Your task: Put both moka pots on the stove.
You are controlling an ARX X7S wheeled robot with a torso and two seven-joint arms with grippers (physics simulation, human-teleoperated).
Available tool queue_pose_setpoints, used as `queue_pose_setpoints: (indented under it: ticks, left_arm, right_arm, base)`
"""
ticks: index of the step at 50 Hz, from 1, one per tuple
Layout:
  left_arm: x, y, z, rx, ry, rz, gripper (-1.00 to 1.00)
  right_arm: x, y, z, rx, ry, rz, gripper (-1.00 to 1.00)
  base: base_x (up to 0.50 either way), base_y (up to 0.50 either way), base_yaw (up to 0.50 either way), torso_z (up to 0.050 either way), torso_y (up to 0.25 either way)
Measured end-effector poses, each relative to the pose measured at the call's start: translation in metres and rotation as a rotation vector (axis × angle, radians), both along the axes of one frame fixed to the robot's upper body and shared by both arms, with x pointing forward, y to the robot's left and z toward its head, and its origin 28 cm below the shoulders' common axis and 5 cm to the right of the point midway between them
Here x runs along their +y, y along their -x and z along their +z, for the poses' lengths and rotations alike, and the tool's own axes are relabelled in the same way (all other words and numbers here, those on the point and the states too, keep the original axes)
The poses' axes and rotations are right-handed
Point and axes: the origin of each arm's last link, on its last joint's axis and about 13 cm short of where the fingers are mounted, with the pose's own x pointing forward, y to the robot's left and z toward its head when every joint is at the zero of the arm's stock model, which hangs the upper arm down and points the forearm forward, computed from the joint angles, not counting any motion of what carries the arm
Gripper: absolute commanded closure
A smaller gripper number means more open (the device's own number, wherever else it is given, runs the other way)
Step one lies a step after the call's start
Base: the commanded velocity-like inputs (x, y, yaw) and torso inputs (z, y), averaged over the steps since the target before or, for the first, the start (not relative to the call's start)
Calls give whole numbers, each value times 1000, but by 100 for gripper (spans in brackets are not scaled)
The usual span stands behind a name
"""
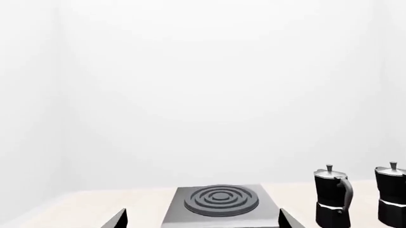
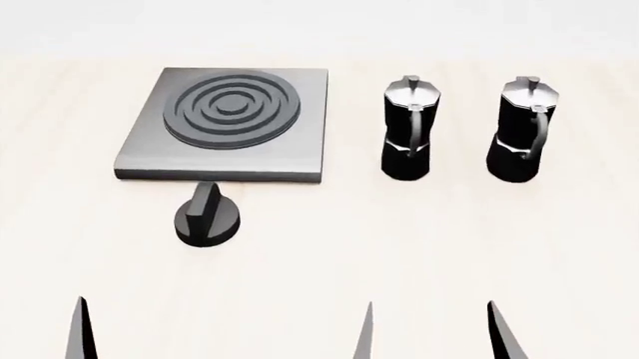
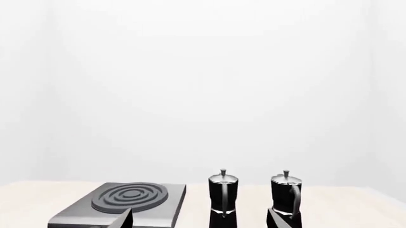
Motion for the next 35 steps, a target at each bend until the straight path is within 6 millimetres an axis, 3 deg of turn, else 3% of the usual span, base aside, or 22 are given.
queue_pose_setpoints:
  ticks: [35]
  left_arm:
    - [0,-1,-1,1,-4,2,-100]
  right_arm:
    - [1,-1,-2,4,6,0,-100]
  base:
    - [219,0,0,0,0]
